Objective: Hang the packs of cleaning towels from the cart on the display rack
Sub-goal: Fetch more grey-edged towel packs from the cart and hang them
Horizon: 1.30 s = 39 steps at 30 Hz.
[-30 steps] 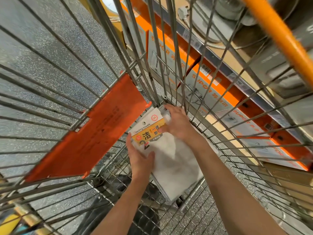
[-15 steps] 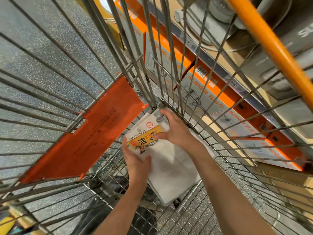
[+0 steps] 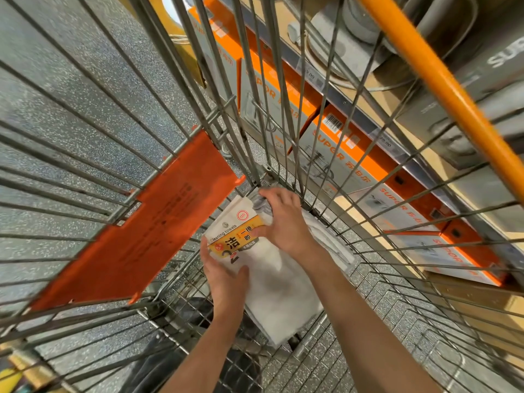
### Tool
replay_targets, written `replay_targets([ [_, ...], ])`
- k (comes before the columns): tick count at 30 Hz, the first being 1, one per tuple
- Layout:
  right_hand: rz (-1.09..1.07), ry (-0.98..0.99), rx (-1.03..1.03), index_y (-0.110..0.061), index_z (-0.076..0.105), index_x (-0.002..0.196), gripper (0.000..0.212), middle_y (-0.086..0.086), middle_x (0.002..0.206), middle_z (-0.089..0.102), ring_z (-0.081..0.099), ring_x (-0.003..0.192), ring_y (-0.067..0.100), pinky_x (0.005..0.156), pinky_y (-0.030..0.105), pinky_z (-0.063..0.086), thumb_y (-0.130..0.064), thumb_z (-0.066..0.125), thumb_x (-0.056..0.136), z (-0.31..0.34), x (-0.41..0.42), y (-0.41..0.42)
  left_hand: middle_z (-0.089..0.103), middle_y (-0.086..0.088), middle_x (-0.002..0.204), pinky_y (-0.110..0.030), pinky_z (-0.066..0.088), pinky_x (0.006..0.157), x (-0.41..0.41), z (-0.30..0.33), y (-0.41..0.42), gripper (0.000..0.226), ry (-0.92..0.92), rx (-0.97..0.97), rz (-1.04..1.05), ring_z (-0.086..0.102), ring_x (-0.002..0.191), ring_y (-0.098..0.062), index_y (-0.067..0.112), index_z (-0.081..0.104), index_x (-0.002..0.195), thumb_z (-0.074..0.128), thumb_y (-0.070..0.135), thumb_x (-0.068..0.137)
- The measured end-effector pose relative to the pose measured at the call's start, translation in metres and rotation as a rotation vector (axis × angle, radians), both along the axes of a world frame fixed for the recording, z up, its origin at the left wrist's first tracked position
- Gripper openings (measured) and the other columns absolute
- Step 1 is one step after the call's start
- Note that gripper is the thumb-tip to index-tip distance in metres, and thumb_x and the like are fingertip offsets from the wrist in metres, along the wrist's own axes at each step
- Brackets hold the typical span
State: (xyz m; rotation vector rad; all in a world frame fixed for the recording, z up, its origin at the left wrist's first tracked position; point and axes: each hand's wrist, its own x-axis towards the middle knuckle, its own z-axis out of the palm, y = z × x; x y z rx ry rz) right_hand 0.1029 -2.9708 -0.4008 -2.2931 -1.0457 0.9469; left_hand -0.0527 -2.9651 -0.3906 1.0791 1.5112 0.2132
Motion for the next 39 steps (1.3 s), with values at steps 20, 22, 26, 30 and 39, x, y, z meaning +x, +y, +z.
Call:
replay_targets([
  [20, -0.102, -0.074, 0.115, -0.016, 0.045, 0.136, 0.077, 0.005, 0.134, 0.050, 0.039, 0.129, 0.026, 0.110, 0.048, 0.029, -0.030, 0.080, 0.068, 0.015, -0.033, -0.031, 0.018, -0.013, 0.158, -0.052, 0.027, 0.116, -0.002, 0.012, -0.005, 0.096, 0.034, 0.044, -0.045, 0.019, 0.146, -0.025, 0.030, 0.009, 0.150, 0.054, -0.020, 0.083],
  [22, -0.110, -0.061, 0.102, -0.018, 0.045, 0.135, 0.078, 0.006, 0.141, 0.042, 0.031, 0.135, 0.026, 0.111, 0.046, 0.028, -0.031, 0.081, 0.067, 0.012, -0.030, -0.030, 0.017, -0.011, 0.158, -0.053, 0.025, 0.116, -0.002, 0.012, -0.005, 0.096, 0.025, 0.035, -0.033, 0.017, 0.147, -0.025, 0.032, 0.009, 0.150, 0.055, -0.019, 0.083],
  [26, -0.077, -0.004, -0.012, -0.023, 0.041, 0.134, 0.082, 0.011, 0.154, 0.023, 0.011, 0.144, 0.029, 0.116, 0.043, 0.016, -0.038, 0.082, 0.065, 0.007, -0.018, -0.023, 0.018, -0.010, 0.158, -0.055, 0.028, 0.115, -0.002, 0.011, -0.004, 0.094, 0.007, 0.042, -0.026, 0.019, 0.146, -0.025, 0.034, 0.011, 0.150, 0.056, -0.016, 0.084],
  [30, -0.030, 0.013, -0.079, -0.022, 0.040, 0.130, 0.082, 0.008, 0.129, 0.053, 0.045, 0.123, 0.027, 0.107, 0.046, 0.029, -0.040, 0.082, 0.063, 0.008, -0.011, -0.015, 0.022, -0.013, 0.155, -0.055, 0.032, 0.112, -0.002, 0.011, -0.004, 0.091, 0.026, 0.047, -0.048, 0.028, 0.141, -0.029, 0.033, 0.012, 0.150, 0.057, -0.013, 0.086],
  [39, -0.033, 0.105, -0.068, -0.023, 0.039, 0.127, 0.078, 0.002, 0.132, 0.050, 0.037, 0.124, 0.027, 0.098, 0.039, 0.035, -0.031, 0.084, 0.064, 0.008, -0.009, -0.008, 0.023, -0.010, 0.154, -0.046, 0.035, 0.106, -0.002, 0.013, -0.006, 0.088, 0.031, 0.037, -0.039, 0.030, 0.128, -0.013, 0.034, 0.012, 0.150, 0.057, -0.009, 0.088],
])
